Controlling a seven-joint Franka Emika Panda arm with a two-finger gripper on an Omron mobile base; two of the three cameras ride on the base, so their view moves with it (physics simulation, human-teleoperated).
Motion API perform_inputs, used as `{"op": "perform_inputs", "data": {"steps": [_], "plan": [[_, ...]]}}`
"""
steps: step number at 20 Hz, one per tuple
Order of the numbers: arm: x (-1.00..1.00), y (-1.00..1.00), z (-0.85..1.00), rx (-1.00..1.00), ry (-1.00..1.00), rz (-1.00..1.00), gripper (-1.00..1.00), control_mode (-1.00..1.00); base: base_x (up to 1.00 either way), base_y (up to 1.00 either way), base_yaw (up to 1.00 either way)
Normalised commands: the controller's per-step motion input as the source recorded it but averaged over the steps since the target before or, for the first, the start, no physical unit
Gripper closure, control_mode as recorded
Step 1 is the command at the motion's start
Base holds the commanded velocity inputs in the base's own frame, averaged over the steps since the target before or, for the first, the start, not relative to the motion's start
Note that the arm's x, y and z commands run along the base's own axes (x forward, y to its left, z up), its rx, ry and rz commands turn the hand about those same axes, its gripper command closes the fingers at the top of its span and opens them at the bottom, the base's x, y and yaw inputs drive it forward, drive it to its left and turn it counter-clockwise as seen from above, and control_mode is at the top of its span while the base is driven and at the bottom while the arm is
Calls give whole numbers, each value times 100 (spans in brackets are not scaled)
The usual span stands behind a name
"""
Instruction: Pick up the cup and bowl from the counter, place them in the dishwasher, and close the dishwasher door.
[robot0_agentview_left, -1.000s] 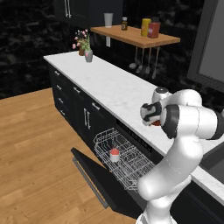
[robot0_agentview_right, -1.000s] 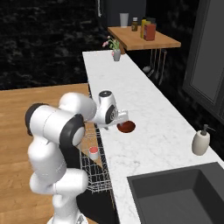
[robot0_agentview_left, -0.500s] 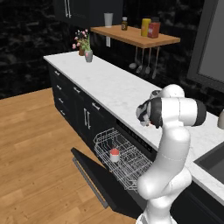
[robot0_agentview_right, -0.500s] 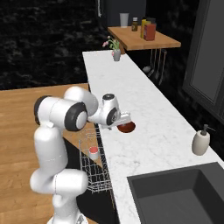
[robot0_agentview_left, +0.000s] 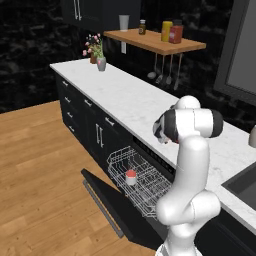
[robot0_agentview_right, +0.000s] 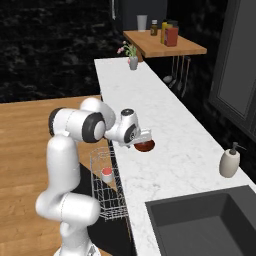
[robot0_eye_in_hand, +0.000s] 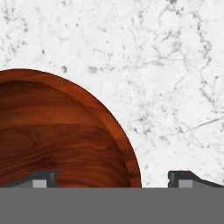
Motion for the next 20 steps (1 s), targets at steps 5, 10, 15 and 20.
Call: {"op": "perform_inputs", "data": {"steps": [5, 10, 15, 20], "plan": [[1, 0, -41, 0, 0, 0, 100, -100, 0, 0, 0], [0, 0, -21, 0, 0, 0, 100, -100, 0, 0, 0], [-3, 13, -4, -1, -5, 0, 100, -100, 0, 0, 0], [-30, 18, 4, -1, -19, 0, 100, -100, 0, 0, 0]]}}
